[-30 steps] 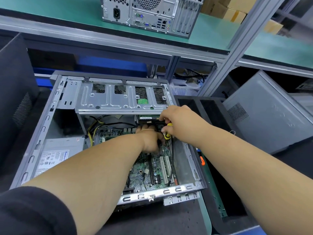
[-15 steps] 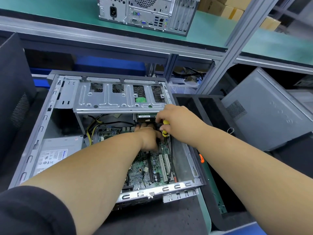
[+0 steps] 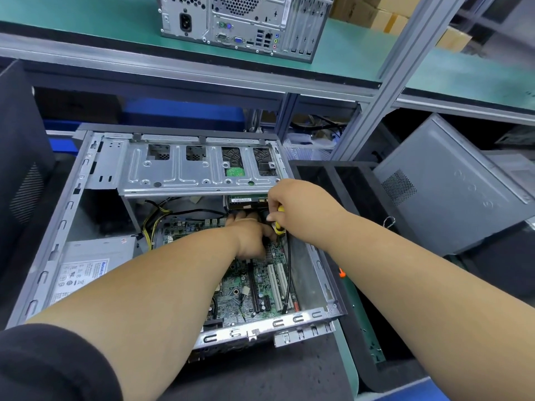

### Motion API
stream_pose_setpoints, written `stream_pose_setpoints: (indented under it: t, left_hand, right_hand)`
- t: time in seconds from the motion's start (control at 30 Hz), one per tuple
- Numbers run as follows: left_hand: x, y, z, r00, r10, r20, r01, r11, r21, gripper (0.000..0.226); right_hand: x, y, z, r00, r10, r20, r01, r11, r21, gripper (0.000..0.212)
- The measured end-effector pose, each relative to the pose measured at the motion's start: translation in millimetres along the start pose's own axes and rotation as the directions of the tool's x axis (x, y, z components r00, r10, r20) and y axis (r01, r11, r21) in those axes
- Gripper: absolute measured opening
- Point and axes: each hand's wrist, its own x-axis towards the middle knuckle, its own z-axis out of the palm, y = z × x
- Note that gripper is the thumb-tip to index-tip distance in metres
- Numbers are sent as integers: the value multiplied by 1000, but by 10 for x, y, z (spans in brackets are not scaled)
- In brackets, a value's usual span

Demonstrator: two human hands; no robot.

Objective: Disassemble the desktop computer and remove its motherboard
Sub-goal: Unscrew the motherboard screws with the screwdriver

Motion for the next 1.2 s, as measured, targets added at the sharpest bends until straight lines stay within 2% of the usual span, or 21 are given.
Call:
stream_pose_setpoints:
  t: [0.1, 0.23, 0.47, 0.57, 0.7, 0.87, 0.93, 1.0, 1.13, 1.2]
  left_hand:
    - [-9, -6, 1, 1000, 4, -5, -4, 1000, 0, 49]
    - [-15, 6, -5, 1000, 1, 4, -1, 1000, 7, 49]
    - [-18, 8, -6, 1000, 0, -10, 0, 1000, 4, 52]
    - [-25, 13, -16, 1000, 2, 3, -3, 1000, 16, 53]
    - [-37, 20, -24, 1000, 0, -1, 0, 1000, 23, 51]
    - [-37, 22, -17, 1000, 2, -7, -1, 1000, 18, 52]
    - [-34, 19, -19, 1000, -1, -6, 1, 1000, 8, 54]
    - [-34, 18, -20, 1000, -7, -7, 7, 1000, 10, 56]
    - [-36, 5, -19, 1000, 8, 1, -8, 1000, 8, 55]
    - [-36, 8, -21, 1000, 5, 5, -5, 1000, 16, 55]
  right_hand:
    - [-5, 6, -5, 1000, 1, -10, -1, 1000, 25, 22]
    - [-23, 20, -26, 1000, 2, -9, -2, 1000, -29, 17]
    - [-46, 13, -13, 1000, -5, -28, 6, 1000, 27, 11]
    - [-19, 10, 22, 1000, -21, -14, 21, 1000, 1, 13]
    - [-37, 21, 26, 999, -42, -31, 42, 999, 11, 26]
    - [-35, 21, -27, 998, -63, -10, 62, 995, -74, 24]
    - [-35, 21, -34, 999, -50, 13, 51, 998, -35, 24]
    - [-39, 12, -30, 999, -44, 21, 44, 999, 5, 14]
    - [-22, -3, -7, 999, -45, 21, 46, 999, -12, 12]
    - [-22, -5, -9, 999, -31, 23, 32, 999, -4, 21]
